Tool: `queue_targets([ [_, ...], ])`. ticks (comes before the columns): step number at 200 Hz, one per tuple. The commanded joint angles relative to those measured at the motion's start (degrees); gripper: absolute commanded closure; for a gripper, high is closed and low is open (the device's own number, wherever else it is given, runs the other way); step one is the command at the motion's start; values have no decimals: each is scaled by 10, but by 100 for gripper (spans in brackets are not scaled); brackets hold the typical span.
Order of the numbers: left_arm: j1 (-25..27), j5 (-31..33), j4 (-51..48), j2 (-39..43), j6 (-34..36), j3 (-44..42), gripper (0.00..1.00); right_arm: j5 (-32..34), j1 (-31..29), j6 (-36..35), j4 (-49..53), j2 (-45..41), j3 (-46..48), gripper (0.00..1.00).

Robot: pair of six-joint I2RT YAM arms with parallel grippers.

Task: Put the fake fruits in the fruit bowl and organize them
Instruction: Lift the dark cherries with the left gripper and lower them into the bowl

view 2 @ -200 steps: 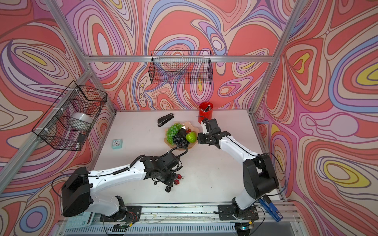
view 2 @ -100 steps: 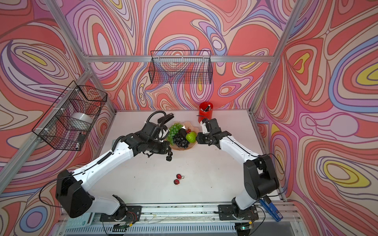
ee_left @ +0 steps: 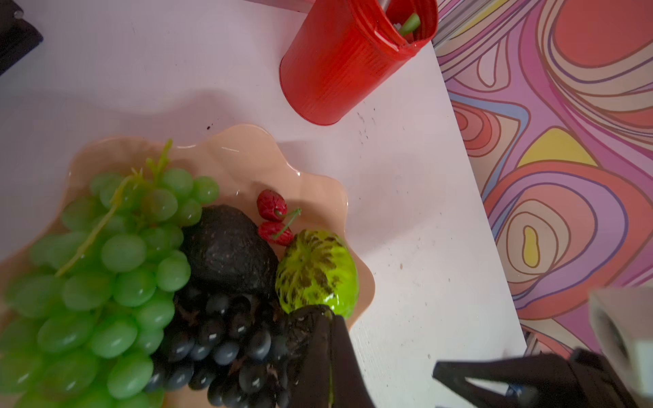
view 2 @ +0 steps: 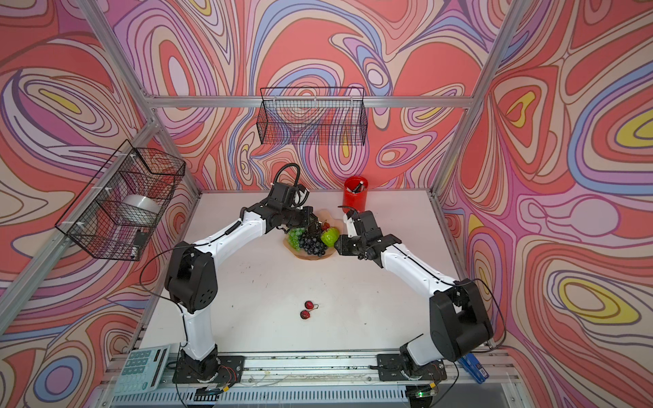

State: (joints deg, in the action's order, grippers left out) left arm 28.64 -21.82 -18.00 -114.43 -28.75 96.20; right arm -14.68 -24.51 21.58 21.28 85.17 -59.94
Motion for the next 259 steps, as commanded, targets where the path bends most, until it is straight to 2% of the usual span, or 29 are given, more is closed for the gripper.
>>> queue_targets([
  [1, -10, -7, 58, -39, -9, 34, 100, 8, -10, 7, -11, -4, 9, 68],
  [69, -30, 18, 37, -129, 4, 113, 100, 4, -14, 5, -14, -16, 23, 68],
  [137, -31, 2, 43, -139, -7, 114, 77, -3, -14, 8, -20, -5, 19, 68],
  [177, -31, 0, 46, -113, -4, 111, 74, -2, -21, 9, -12, -6, 4, 68],
  [214, -30, 11, 38, -62, 1, 87, 73, 15, -54, 12, 11, -15, -9, 68],
  [243, -31, 19, 43, 6, -1, 25, 65, 34, -89, 22, 23, -26, 0, 68],
  [259, -31, 24, 8, 41, -1, -3, 60, 48, -105, 35, 28, -33, 9, 68],
])
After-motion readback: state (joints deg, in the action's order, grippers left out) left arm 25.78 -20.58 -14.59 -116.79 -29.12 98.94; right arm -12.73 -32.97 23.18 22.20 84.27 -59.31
